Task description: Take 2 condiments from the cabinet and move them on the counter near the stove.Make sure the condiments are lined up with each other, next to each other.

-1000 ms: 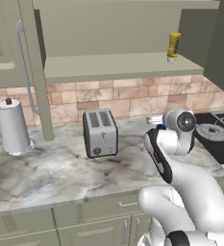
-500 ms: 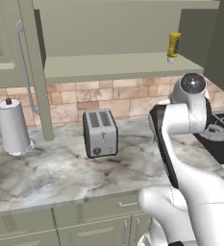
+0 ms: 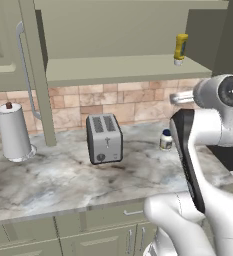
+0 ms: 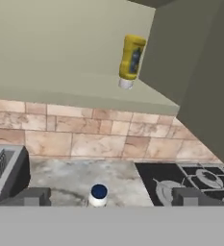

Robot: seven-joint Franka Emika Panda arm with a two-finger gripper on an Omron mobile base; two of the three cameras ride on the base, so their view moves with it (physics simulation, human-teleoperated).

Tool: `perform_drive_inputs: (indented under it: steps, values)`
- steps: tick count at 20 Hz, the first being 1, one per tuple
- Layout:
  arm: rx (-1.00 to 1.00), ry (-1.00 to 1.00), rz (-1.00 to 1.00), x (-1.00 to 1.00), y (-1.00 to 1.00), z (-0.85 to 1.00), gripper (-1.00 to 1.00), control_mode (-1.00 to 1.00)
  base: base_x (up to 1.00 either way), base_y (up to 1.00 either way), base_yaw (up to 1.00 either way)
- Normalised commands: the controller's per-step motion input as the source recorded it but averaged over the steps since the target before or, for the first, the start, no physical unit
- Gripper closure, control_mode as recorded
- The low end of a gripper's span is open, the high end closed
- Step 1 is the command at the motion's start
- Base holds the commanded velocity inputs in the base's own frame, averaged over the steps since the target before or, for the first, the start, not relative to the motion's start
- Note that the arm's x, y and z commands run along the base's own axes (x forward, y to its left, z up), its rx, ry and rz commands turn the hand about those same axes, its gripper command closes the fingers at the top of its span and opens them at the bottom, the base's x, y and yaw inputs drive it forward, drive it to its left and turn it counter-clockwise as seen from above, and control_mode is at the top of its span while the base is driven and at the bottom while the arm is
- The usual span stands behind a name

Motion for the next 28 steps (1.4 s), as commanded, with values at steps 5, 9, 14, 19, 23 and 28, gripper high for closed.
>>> perform_drive_inputs:
  steps: [5,9,14,19,23,28]
  values:
    - [0.12,-0.32,-0.01,0.00,0.00,0.30,-1.00,-1.00,0.00,0.00,0.00]
    - [0.04,-0.01,-0.05,0.00,0.12,0.60,-1.00,-1.00,0.00,0.00,0.00]
    - [0.00,0.04,-0.07,0.03,0.19,0.86,-1.00,-1.00,0.00,0.00,0.00]
    - [0.00,0.13,-0.09,0.23,0.02,0.69,-1.00,-1.00,0.00,0.00,0.00]
    - [0.00,0.07,-0.07,0.60,0.00,0.06,-1.00,-1.00,0.00,0.00,0.00]
    - [0.00,0.01,-0.07,0.70,0.00,-0.01,-1.00,-1.00,0.00,0.00,0.00]
